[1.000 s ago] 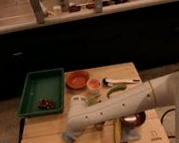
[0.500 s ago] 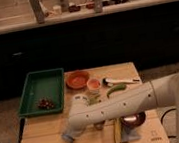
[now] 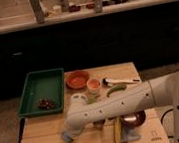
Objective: Wipe table surface with sponge
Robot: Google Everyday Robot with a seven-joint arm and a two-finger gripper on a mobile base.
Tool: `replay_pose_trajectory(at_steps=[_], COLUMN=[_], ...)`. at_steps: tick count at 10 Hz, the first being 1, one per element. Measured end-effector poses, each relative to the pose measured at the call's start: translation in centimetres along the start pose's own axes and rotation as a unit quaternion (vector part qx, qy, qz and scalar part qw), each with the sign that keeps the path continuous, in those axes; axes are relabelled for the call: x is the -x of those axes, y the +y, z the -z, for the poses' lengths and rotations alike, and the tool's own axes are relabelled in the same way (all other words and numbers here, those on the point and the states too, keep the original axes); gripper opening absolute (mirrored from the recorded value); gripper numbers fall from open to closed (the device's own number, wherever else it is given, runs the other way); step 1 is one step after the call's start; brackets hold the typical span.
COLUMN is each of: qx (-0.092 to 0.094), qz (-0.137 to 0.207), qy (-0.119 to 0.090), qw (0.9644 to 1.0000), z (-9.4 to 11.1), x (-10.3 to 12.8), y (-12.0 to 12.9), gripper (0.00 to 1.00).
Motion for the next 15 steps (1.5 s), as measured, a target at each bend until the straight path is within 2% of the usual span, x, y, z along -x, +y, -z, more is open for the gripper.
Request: replay_pose_trajectory(at_steps=[6,11,12,13,15], qx=[0.004,0.005,0.006,0.007,0.008], qz=[0.003,-0.011,-0.014,-0.017,-0.019], qy=[-0.005,-0.024,-0.027,-0.03,-0.038], qw=[1.0,0.9996,0.9995,0.9994,0.9991], z=[-0.3,-2.0,-2.3,-2.6,-3.0], x=[-0.7,-1.3,-1.4,-1.5,-1.5], y=[-0.4,-0.9,-0.9,-0.9,-0.7], gripper=[0.8,0.8,0.78,0.7,0.48])
